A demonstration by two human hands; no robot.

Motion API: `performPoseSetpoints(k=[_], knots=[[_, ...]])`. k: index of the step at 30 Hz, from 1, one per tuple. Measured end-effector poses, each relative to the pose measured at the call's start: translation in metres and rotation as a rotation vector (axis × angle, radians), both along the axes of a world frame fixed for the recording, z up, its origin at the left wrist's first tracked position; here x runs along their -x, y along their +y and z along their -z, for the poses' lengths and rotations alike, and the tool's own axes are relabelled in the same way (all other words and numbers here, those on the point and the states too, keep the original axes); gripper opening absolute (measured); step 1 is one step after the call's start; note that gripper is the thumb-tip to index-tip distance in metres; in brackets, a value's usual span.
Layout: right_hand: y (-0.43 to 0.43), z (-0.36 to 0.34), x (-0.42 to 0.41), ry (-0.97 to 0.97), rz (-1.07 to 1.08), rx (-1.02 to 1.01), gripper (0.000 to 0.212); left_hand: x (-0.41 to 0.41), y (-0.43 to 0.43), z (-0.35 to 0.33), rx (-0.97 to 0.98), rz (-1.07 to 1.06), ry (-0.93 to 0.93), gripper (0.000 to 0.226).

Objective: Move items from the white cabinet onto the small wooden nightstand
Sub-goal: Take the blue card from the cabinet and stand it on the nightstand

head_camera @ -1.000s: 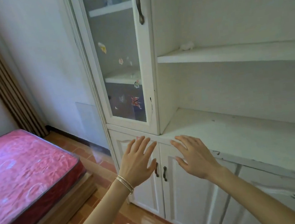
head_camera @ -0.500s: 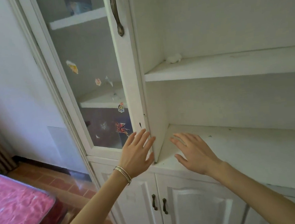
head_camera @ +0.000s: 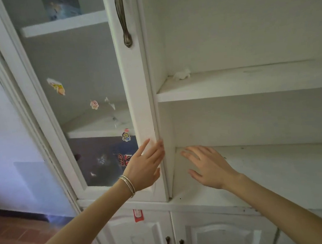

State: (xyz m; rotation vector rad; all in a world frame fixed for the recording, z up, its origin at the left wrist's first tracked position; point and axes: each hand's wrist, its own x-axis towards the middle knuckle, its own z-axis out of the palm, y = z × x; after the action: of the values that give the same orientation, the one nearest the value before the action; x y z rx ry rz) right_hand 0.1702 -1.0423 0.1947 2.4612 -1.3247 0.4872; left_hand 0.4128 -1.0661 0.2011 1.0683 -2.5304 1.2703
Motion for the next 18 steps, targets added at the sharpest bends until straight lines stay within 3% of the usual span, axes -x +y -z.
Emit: performPoseSetpoints(k=[8, 18], knots=[[0.003, -0.006, -0.017, 0.013, 0.053, 0.027, 0.053, 0.001, -0.006, -0.008, 0.128, 0.002, -0.184, 0.047], [0.027, -0.002, -0.007, 0.028, 0.123, -0.05, 0.056, -0.008, 0.026, -0.003, 0.219, 0.084, -0.154, 0.04]])
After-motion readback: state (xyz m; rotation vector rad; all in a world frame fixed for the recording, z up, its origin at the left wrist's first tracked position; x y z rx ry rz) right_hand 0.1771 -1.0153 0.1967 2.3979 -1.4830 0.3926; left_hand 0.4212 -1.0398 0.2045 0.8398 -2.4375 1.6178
